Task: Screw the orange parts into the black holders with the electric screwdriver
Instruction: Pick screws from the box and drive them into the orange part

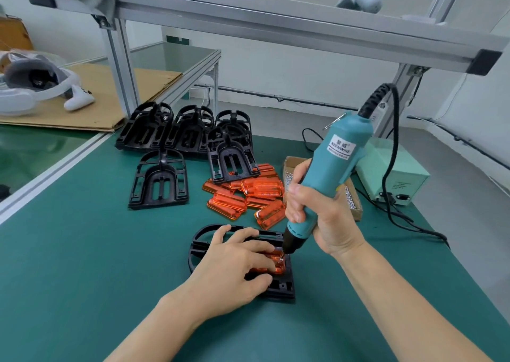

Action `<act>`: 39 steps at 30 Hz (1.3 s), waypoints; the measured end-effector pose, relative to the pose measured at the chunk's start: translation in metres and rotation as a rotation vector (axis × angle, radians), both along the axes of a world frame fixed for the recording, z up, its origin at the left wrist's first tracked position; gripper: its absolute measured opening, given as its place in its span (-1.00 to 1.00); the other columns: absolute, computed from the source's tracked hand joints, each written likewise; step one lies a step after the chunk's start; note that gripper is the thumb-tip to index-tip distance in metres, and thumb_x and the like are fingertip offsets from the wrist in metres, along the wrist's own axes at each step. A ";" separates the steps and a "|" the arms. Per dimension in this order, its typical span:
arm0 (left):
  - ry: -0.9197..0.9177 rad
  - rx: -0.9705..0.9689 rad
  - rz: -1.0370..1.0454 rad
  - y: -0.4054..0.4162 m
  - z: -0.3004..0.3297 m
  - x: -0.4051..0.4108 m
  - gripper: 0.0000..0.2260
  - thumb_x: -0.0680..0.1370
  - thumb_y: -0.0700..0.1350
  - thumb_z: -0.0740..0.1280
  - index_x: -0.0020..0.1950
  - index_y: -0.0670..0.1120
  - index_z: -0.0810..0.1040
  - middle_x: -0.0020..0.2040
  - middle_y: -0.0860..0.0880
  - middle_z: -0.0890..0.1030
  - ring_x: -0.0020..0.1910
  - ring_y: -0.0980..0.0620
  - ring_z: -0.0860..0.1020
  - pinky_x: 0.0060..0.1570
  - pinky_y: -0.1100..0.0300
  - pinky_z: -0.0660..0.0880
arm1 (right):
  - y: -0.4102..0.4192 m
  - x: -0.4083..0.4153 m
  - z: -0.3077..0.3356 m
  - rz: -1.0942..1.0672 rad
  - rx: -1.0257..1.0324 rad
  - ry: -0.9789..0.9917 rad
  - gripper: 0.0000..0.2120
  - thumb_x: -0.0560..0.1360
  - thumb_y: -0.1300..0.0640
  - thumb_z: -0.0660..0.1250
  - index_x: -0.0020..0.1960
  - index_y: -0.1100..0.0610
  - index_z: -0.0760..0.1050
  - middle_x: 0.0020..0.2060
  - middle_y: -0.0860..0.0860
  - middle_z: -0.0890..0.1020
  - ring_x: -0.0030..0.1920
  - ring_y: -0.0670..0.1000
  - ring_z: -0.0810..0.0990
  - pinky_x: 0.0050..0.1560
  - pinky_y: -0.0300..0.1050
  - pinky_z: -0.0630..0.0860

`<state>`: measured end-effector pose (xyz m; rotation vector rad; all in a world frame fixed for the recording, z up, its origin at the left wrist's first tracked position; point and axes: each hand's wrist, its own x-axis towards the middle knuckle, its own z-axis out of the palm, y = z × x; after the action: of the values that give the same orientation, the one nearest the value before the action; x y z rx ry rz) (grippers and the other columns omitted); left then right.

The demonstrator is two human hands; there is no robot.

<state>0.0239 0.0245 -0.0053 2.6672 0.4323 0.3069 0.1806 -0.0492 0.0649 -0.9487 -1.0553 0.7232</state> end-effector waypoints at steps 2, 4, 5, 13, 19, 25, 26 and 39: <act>-0.002 -0.002 0.002 0.000 -0.001 0.000 -0.75 0.54 0.13 0.20 0.16 0.24 0.57 0.34 0.38 0.37 0.43 0.31 0.04 0.42 0.11 -0.26 | 0.001 0.000 0.000 0.021 0.000 -0.024 -0.88 0.35 0.19 0.38 -0.23 0.06 0.45 -0.54 -0.02 0.40 -0.56 -0.04 0.34 -0.42 -0.21 0.39; -0.006 -0.012 0.004 0.000 -0.001 0.000 -0.75 0.53 0.12 0.20 0.15 0.24 0.57 0.34 0.38 0.37 0.43 0.32 0.04 0.41 0.12 -0.26 | 0.002 -0.001 0.001 0.057 -0.004 -0.041 -0.89 0.34 0.20 0.37 -0.24 0.07 0.44 -0.56 -0.01 0.41 -0.57 -0.04 0.35 -0.43 -0.21 0.39; -0.006 -0.016 0.003 0.000 -0.001 0.000 -0.75 0.53 0.12 0.20 0.14 0.24 0.58 0.33 0.38 0.37 0.42 0.32 0.04 0.40 0.13 -0.26 | 0.002 -0.001 0.001 0.075 -0.011 -0.048 -0.90 0.33 0.20 0.37 -0.25 0.08 0.45 -0.57 -0.01 0.40 -0.58 -0.04 0.35 -0.43 -0.21 0.39; -0.013 -0.021 -0.001 0.002 -0.001 0.001 -0.76 0.53 0.12 0.22 0.13 0.23 0.59 0.33 0.36 0.39 0.42 0.31 0.08 0.41 0.11 -0.21 | 0.003 -0.001 0.003 0.104 -0.054 -0.032 -0.89 0.30 0.19 0.39 -0.20 0.07 0.49 -0.56 0.03 0.40 -0.58 -0.03 0.35 -0.43 -0.21 0.41; -0.014 0.002 0.001 0.002 0.000 0.001 -0.75 0.52 0.14 0.21 0.15 0.24 0.58 0.33 0.37 0.39 0.42 0.31 0.08 0.39 0.16 -0.22 | -0.001 0.004 0.001 0.057 -0.025 0.075 -0.87 0.27 0.21 0.39 -0.21 0.09 0.50 -0.56 0.01 0.37 -0.58 -0.04 0.33 -0.43 -0.24 0.38; 0.012 0.025 -0.010 0.003 0.002 0.002 -0.73 0.52 0.15 0.20 0.17 0.24 0.57 0.35 0.34 0.38 0.41 0.28 0.10 0.37 0.12 -0.18 | 0.002 0.006 0.004 0.128 -0.054 0.043 -0.88 0.26 0.22 0.39 -0.21 0.10 0.51 -0.56 0.01 0.38 -0.59 -0.05 0.34 -0.43 -0.24 0.40; 0.016 0.033 -0.014 0.003 0.002 0.002 -0.72 0.52 0.15 0.19 0.17 0.24 0.57 0.36 0.34 0.38 0.42 0.27 0.10 0.37 0.12 -0.17 | 0.003 0.006 0.005 0.138 -0.062 0.044 -0.88 0.26 0.21 0.39 -0.21 0.10 0.52 -0.56 0.02 0.37 -0.60 -0.05 0.33 -0.44 -0.24 0.39; 0.000 0.030 -0.022 0.004 0.002 0.001 -0.72 0.53 0.17 0.19 0.17 0.25 0.56 0.35 0.35 0.39 0.41 0.28 0.10 0.34 0.19 -0.21 | 0.008 -0.004 0.004 -0.133 -0.062 0.051 -0.83 0.30 0.30 0.36 -0.28 0.03 0.51 -0.58 0.01 0.37 -0.59 -0.01 0.31 -0.46 -0.19 0.37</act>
<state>0.0247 0.0285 -0.0034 2.6993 0.4015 0.3096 0.1769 -0.0414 0.0689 -1.0385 -0.9200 0.6697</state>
